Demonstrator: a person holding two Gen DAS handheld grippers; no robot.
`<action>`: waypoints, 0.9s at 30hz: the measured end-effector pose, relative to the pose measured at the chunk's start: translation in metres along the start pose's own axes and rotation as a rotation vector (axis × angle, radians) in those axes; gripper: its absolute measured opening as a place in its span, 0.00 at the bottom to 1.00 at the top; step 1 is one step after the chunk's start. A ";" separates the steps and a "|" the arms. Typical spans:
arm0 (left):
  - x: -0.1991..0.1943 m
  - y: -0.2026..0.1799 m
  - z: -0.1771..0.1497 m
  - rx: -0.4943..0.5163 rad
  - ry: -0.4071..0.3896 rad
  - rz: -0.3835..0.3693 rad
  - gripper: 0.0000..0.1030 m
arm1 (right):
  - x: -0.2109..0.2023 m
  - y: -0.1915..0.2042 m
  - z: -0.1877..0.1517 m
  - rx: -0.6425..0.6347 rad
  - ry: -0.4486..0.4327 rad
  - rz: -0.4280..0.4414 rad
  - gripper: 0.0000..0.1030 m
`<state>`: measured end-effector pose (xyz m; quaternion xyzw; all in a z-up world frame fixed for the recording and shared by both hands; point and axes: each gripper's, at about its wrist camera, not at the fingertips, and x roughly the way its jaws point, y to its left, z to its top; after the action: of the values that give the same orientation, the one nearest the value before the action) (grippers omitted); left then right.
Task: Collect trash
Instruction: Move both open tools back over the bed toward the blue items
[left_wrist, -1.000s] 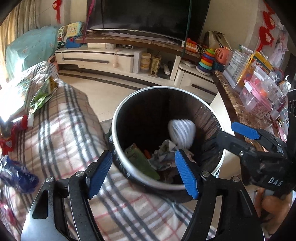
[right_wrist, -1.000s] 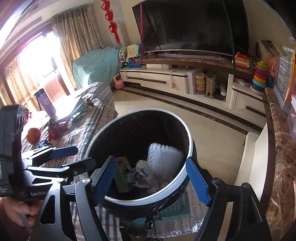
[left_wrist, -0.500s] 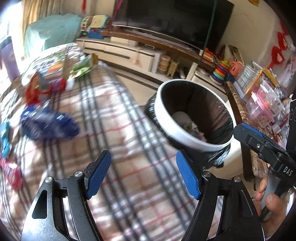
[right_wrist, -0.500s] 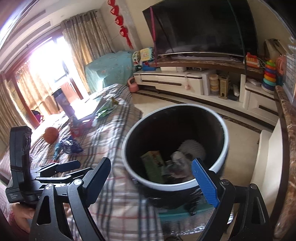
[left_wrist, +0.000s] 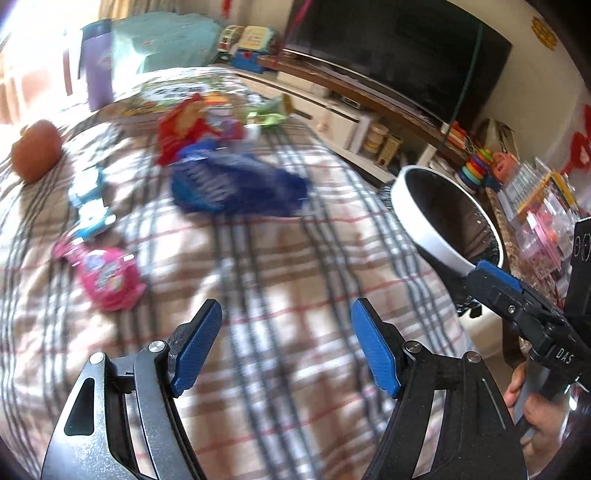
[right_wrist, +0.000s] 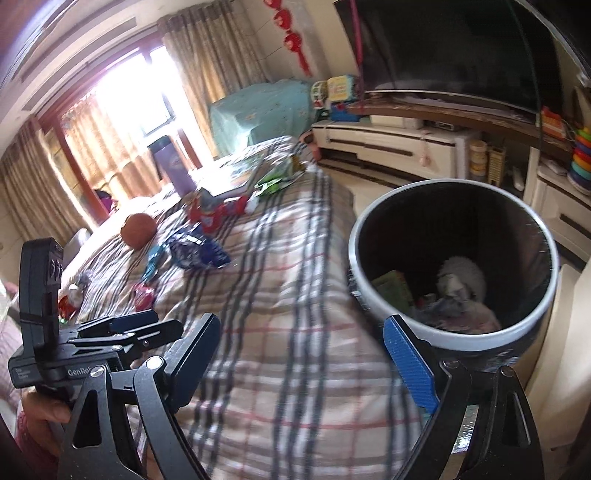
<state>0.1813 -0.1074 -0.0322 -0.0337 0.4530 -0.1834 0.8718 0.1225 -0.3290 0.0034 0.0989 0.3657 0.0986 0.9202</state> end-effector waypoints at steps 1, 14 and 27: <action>-0.002 0.006 -0.002 -0.011 -0.002 0.006 0.72 | 0.003 0.004 0.000 -0.007 0.005 0.006 0.89; -0.022 0.067 -0.014 -0.126 -0.020 0.071 0.72 | 0.036 0.045 -0.001 -0.088 0.052 0.069 0.89; -0.024 0.106 -0.013 -0.203 -0.020 0.112 0.72 | 0.067 0.071 0.008 -0.162 0.088 0.106 0.89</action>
<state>0.1890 0.0006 -0.0448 -0.0983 0.4614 -0.0874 0.8774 0.1680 -0.2448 -0.0169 0.0391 0.3910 0.1805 0.9017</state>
